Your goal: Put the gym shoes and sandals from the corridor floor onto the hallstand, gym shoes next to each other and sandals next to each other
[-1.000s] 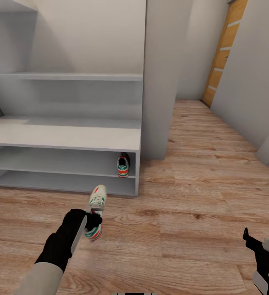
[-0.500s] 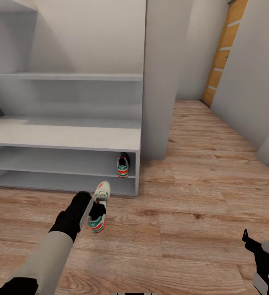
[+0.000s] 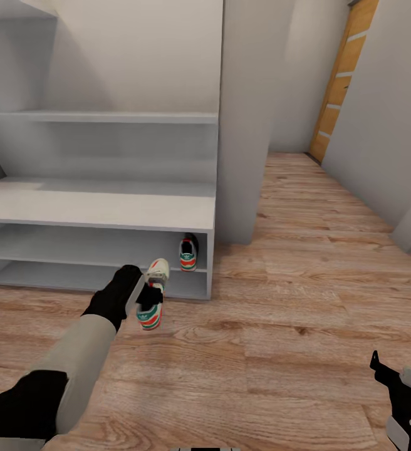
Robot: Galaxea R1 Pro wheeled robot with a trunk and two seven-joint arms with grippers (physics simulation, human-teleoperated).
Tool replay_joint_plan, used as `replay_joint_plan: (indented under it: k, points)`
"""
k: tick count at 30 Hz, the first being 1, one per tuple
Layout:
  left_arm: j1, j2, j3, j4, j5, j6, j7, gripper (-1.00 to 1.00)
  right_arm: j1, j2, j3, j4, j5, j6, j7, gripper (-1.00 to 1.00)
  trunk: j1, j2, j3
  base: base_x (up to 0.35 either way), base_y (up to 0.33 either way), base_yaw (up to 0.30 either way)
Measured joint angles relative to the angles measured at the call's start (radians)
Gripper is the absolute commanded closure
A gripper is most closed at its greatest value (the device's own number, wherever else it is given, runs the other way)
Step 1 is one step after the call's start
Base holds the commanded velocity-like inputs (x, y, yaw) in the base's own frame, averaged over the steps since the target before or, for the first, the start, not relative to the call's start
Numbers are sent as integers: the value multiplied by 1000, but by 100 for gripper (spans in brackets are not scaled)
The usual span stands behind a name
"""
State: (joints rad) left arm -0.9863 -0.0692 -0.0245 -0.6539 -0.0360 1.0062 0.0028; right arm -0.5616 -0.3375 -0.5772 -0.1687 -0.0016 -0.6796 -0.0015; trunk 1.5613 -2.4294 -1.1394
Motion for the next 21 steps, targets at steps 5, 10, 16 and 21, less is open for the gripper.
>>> replay_joint_plan:
  k: [5,10,16,21]
  points:
    - [-92,0,0,109,1,0,-1,100,0,0,0,0,0,0,0,-100,0,0,0,0,0,0]
    - [-107,0,1,121,0,1,-1,100,-1,0,0,1,0,0,0,-100,0,0,0,0,0,0]
    - [-117,1,0,121,-1,1,-2,100,0,0,0,1,0,0,0,-100,0,0,0,0,0,0]
    - [-118,2,1,122,-1,1,-2,100,0,0,0,1,0,0,0,-100,0,0,0,0,0,0]
